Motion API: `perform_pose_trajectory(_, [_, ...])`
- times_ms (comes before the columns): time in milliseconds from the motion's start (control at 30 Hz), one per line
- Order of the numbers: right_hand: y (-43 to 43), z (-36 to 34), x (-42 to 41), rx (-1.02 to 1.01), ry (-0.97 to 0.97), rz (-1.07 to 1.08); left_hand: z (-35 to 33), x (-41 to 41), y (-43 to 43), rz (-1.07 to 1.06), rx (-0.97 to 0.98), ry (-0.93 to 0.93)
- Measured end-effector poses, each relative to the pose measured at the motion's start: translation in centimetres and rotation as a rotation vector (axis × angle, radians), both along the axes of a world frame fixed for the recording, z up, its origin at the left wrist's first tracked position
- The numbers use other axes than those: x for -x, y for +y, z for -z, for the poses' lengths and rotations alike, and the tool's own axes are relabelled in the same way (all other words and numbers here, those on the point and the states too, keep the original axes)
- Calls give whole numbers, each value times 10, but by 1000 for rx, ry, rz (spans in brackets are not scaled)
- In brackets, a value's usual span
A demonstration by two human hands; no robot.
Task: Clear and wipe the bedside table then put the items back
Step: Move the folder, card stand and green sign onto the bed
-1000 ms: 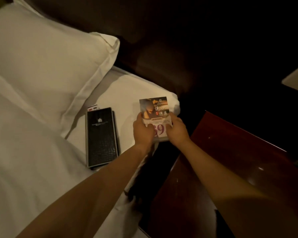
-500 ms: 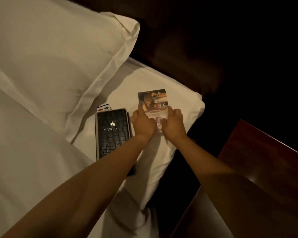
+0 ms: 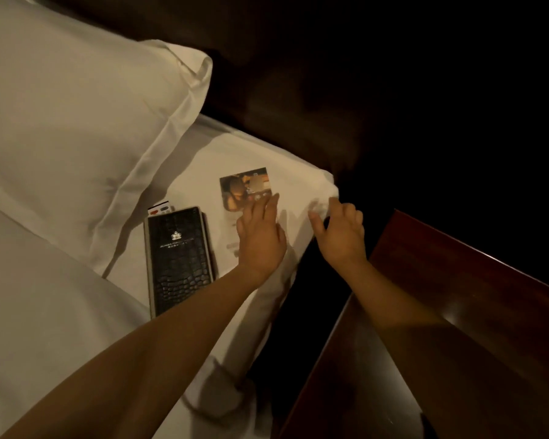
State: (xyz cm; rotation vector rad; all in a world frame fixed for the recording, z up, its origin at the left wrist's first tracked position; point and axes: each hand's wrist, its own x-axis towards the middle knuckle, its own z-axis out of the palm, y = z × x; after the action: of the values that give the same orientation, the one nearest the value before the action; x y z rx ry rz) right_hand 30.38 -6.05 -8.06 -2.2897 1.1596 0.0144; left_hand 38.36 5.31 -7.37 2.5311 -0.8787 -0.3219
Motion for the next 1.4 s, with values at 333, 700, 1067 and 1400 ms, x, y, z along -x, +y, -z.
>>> perform_pose_trajectory(333, [-48,-12,161,67,46,124,-11,121,-67,424,-89,-11])
perform_pose_trajectory(700, [-86,-12,344,22,-88,256,-19,280,-138,468,-19,222])
perform_pose_trajectory(1067, [-124,-5,452,123,-172,660,-4,348,-218,390,-23,437])
perform_pose_trajectory(1400, [-171,2,474,-117,-402,682,2,391,-258,286,111,554])
